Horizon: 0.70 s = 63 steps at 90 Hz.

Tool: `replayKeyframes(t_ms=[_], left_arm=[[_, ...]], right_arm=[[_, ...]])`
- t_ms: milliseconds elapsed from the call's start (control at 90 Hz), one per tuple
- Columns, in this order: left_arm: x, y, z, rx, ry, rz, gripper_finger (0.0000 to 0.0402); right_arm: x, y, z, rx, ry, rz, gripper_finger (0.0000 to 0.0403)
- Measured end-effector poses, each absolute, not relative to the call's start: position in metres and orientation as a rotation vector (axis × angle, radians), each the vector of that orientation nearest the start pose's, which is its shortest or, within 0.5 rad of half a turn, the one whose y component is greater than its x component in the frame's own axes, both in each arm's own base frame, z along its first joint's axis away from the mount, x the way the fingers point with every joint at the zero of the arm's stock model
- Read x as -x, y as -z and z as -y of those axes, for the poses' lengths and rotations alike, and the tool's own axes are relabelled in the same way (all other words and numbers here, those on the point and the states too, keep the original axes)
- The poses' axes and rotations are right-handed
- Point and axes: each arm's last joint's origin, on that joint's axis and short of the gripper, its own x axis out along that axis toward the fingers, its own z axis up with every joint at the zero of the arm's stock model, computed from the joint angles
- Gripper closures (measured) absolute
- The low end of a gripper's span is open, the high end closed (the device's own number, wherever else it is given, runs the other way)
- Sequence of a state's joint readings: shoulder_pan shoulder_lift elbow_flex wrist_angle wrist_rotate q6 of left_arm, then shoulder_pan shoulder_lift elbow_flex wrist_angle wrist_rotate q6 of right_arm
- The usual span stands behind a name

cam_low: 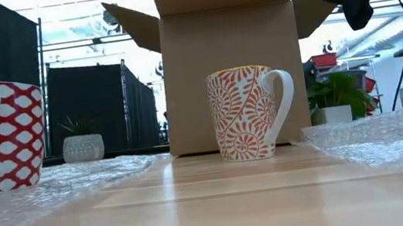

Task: Wrap mug
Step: Wrap the red mug with the bubble wrap

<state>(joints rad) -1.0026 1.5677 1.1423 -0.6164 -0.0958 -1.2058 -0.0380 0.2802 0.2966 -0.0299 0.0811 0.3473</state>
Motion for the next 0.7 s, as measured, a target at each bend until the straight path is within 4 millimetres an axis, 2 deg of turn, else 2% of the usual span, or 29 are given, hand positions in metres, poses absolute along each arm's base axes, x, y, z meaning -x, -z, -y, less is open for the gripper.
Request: replayKeyframes(t_ms=[144, 244, 489, 700], left_arm=[[-0.173, -0.21, 0.292, 0.508, 0.173, -1.23, 0.0236], [-0.169, -0.192, 0.3, 0.482, 0.137, -1.268, 0.0236], [-0.168, -0.156, 0.305, 0.365, 0.049, -1.339, 0.0236], [-0.169, -0.14, 0.305, 0.324, -0.002, -1.369, 0.0236]], right_arm=[[-0.11, -0.236, 0.007, -0.346, 0.126, -0.023, 0.0261], [-0.112, -0.235, 0.007, -0.345, 0.13, -0.04, 0.0261], [-0.118, -0.231, 0.007, -0.344, 0.137, -0.082, 0.0261], [-0.121, -0.228, 0.007, -0.344, 0.141, -0.106, 0.0261]])
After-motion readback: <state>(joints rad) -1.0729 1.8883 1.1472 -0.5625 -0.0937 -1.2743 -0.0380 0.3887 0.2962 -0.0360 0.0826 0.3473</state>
